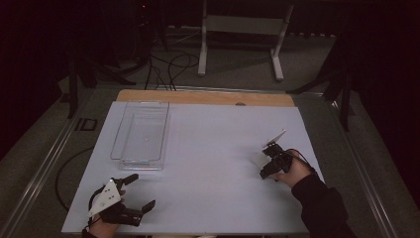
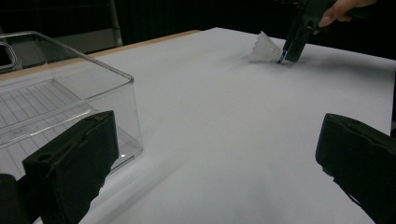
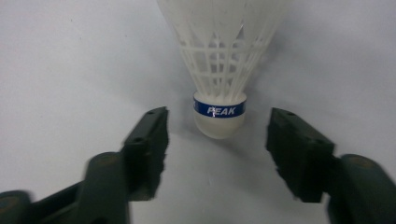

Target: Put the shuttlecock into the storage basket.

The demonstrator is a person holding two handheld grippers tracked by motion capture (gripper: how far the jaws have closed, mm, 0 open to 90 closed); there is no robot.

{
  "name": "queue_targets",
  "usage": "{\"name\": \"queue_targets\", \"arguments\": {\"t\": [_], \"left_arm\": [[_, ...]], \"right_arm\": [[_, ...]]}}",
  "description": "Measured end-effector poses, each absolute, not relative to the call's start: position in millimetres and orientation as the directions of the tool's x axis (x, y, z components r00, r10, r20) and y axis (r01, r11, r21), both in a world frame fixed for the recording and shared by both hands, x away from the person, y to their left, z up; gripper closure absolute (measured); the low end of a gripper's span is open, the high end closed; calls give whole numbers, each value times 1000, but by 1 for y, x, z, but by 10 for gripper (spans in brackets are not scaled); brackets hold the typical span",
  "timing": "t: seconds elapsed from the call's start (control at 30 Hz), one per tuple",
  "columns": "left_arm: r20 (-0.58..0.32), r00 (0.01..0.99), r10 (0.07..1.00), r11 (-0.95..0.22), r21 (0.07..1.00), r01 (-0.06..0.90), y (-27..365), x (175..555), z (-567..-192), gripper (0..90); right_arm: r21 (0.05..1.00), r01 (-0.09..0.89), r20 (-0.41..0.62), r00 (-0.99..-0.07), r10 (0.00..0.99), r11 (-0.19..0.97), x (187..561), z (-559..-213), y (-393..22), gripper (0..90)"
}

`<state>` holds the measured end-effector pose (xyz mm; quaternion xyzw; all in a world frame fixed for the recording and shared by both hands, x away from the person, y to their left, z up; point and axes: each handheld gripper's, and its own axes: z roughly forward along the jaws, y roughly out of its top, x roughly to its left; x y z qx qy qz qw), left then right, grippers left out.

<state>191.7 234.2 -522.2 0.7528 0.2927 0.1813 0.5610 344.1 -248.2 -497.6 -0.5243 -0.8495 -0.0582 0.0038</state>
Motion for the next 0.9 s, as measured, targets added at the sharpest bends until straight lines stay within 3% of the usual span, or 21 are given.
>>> {"name": "queue_targets", "arguments": {"t": [0.33,0.9], "left_arm": [[-56,764,642,-201,950,238,234,192,-522,0],[-55,770,636,-211,947,242,233,192,-523,0]], "right_arm": [[70,892,81,-451,889,446,348,-503,-247,563],[75,855,38,-516,856,512,349,-502,-244,663]]}}
